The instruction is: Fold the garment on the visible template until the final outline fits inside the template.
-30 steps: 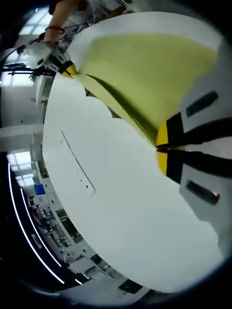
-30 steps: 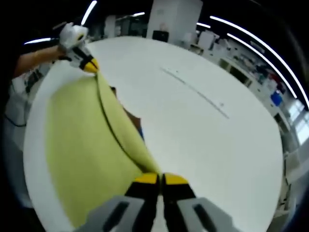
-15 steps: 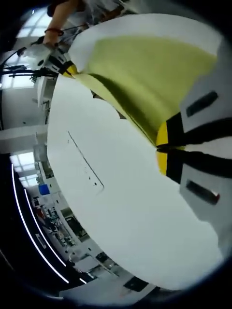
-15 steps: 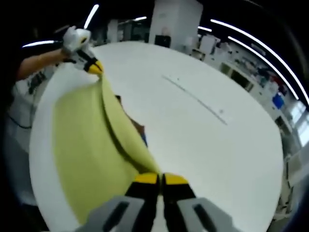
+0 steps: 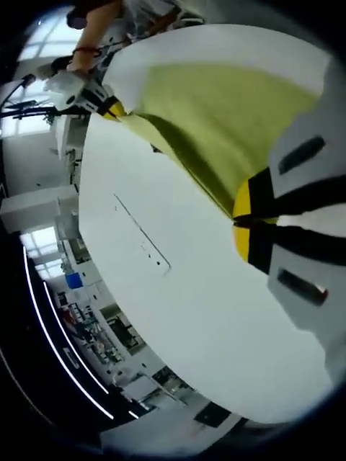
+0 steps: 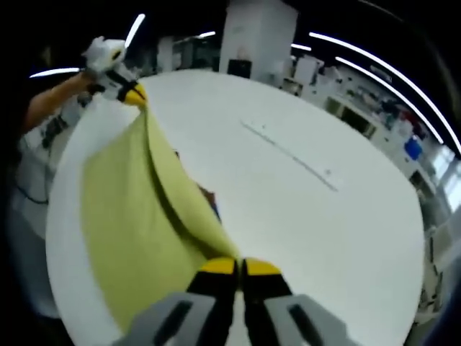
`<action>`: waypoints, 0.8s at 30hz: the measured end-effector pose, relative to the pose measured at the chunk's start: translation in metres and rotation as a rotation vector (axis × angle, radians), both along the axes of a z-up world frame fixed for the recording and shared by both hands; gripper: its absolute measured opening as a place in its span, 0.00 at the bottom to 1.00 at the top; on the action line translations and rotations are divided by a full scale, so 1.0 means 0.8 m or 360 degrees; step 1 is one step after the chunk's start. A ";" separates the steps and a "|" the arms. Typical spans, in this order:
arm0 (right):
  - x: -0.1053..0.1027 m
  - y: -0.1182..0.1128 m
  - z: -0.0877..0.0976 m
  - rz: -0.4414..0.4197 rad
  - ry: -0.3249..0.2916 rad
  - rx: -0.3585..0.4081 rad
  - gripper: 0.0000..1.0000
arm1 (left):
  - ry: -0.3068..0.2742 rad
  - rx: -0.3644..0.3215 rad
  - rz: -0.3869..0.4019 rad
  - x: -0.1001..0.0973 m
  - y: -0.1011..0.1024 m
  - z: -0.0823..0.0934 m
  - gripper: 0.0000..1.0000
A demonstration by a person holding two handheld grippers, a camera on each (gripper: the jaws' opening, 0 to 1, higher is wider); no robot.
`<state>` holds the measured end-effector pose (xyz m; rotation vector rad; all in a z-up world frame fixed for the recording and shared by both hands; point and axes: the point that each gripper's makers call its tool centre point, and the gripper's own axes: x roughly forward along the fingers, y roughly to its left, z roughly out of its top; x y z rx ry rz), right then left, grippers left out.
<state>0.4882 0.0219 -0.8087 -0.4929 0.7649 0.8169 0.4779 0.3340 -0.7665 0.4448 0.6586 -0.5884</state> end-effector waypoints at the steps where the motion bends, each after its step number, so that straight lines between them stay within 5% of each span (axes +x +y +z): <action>1: 0.005 0.002 -0.005 -0.0023 0.0013 0.0016 0.00 | 0.0016 0.0013 -0.0002 0.002 0.001 -0.009 0.00; 9: 0.019 0.009 -0.027 -0.0055 0.0056 0.0047 0.00 | 0.0108 0.0059 0.0005 0.008 0.013 -0.055 0.00; 17: 0.020 0.009 -0.039 -0.0076 0.0075 0.0036 0.01 | 0.0132 -0.0038 0.0069 0.016 0.013 -0.072 0.00; 24: 0.026 0.002 -0.023 -0.0093 -0.0007 0.0016 0.12 | 0.0094 -0.0089 0.0159 0.017 0.020 -0.071 0.01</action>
